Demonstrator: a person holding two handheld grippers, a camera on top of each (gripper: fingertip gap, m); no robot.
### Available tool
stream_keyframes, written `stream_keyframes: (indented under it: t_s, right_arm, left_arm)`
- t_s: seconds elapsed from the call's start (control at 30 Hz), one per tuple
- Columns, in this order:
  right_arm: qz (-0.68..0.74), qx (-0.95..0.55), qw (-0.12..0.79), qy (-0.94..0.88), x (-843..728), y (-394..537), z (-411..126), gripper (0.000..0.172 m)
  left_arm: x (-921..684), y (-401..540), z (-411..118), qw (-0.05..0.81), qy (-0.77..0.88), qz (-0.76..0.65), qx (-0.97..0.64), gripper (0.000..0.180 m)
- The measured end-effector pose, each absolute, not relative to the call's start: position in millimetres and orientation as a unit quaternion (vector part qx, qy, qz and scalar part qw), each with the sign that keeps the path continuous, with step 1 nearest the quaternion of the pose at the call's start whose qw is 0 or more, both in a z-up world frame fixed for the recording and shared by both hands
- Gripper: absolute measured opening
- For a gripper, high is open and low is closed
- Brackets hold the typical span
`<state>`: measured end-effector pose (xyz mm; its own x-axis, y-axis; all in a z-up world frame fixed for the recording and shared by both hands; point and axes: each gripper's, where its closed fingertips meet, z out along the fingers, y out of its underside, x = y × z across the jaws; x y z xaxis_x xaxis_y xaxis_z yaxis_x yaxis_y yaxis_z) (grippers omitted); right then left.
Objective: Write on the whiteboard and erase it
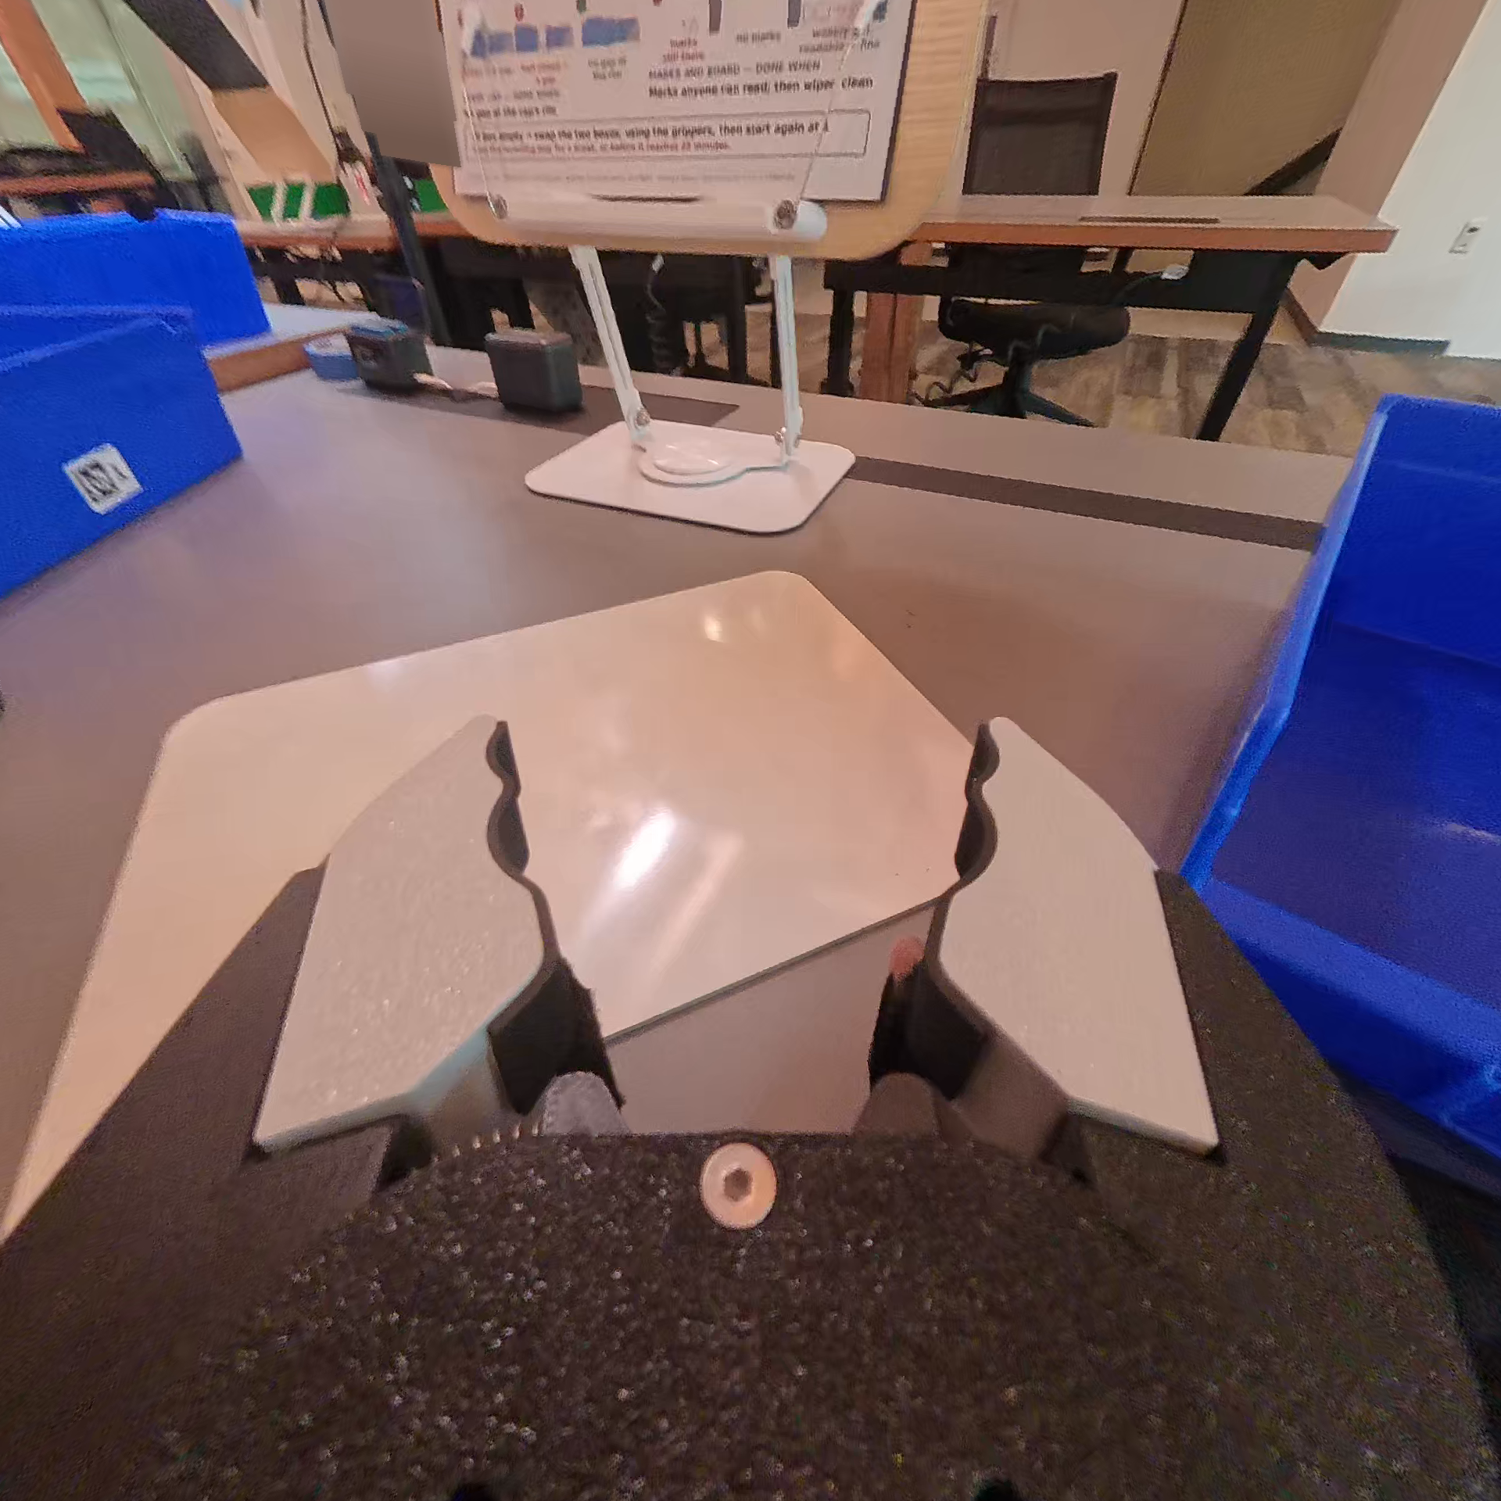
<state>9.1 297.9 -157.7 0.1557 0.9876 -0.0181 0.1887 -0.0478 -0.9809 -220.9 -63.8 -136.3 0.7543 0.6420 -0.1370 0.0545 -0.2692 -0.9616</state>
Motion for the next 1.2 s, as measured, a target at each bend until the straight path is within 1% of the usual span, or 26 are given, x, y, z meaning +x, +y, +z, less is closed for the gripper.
stream_keyframes:
  t_s: [0.1, 0.2, 0.37, 0.4, 0.43, 0.47, 0.5, 0.53, 0.6, 0.67, 0.77, 0.83, 0.93, 1.03, 1.2]
  right_arm:
    - [0.391, -0.589, 0.488, -0.511, 2.2, 305.4, -161.3, 0.102]
    - [0.395, -0.593, 0.487, -0.506, 0.9, 309.2, -164.6, 0.098]
    - [0.385, -0.603, 0.486, -0.502, 4.8, 311.1, -166.9, 0.091]
    - [0.385, -0.600, 0.491, -0.502, 4.2, 309.7, -164.7, 0.087]
    - [0.384, -0.592, 0.498, -0.504, 3.3, 307.2, -161.7, 0.073]
    - [0.385, -0.582, 0.506, -0.507, 1.9, 303.2, -157.6, 0.058]
    - [0.385, -0.568, 0.513, -0.516, 0.3, 297.5, -153.6, 0.038]
    - [0.384, -0.555, 0.516, -0.528, -1.3, 291.3, -150.6, 0.008]
    - [0.376, -0.545, 0.513, -0.547, -5.3, 282.6, -147.8, 0.003]
    - [0.371, -0.541, 0.508, -0.558, -9.2, 276.5, -146.2, 0.002]
    - [0.398, -0.531, 0.490, -0.565, -18.3, 254.6, -135.2, 0.002]
    - [0.434, -0.493, 0.473, -0.587, -30.8, 218.3, -118.1, 0.002]
    - [0.464, -0.407, 0.457, -0.640, -49.0, 148.3, -89.1, 0.002]
    - [0.469, -0.340, 0.455, -0.676, -54.5, 94.1, -67.2, 0.002]
    - [0.470, -0.299, 0.450, -0.698, -53.3, 59.4, -58.0, 0.002]
  left_arm:
    - [-239.8, -67.2, -150.1, 0.541, -0.246, 0.283, -0.753, 0.089]
    - [-252.2, -65.8, -161.0, 0.522, -0.255, 0.296, -0.758, 0.079]
    - [-248.2, -58.4, -153.6, 0.522, -0.293, 0.307, -0.740, 0.081]
    - [-248.6, -57.5, -152.8, 0.510, -0.291, 0.323, -0.742, 0.077]
    - [-248.7, -58.0, -148.6, 0.504, -0.287, 0.345, -0.738, 0.053]
    - [-247.4, -57.5, -139.9, 0.510, -0.283, 0.366, -0.726, 0.036]
    - [-244.7, -56.8, -129.6, 0.519, -0.279, 0.383, -0.711, 0.008]
    - [-239.7, -52.5, -120.9, 0.530, -0.269, 0.387, -0.705, 0.000]
    - [-232.6, -41.0, -120.5, 0.513, -0.252, 0.373, -0.731, 0.000]
    - [-230.7, -32.8, -120.3, 0.510, -0.240, 0.372, -0.738, 0.000]
    - [-220.9, -12.7, -133.0, 0.492, -0.226, 0.325, -0.775, 0.000]
    - [-218.9, 6.5, -140.6, 0.468, -0.205, 0.319, -0.798, 0.000]
    - [-227.8, 33.4, -148.9, 0.425, -0.172, 0.350, -0.817, 0.000]
    - [-226.9, 52.3, -148.2, 0.413, -0.151, 0.363, -0.821, 0.000]
    - [-217.1, 64.0, -152.3, 0.410, -0.132, 0.362, -0.827, 0.000]
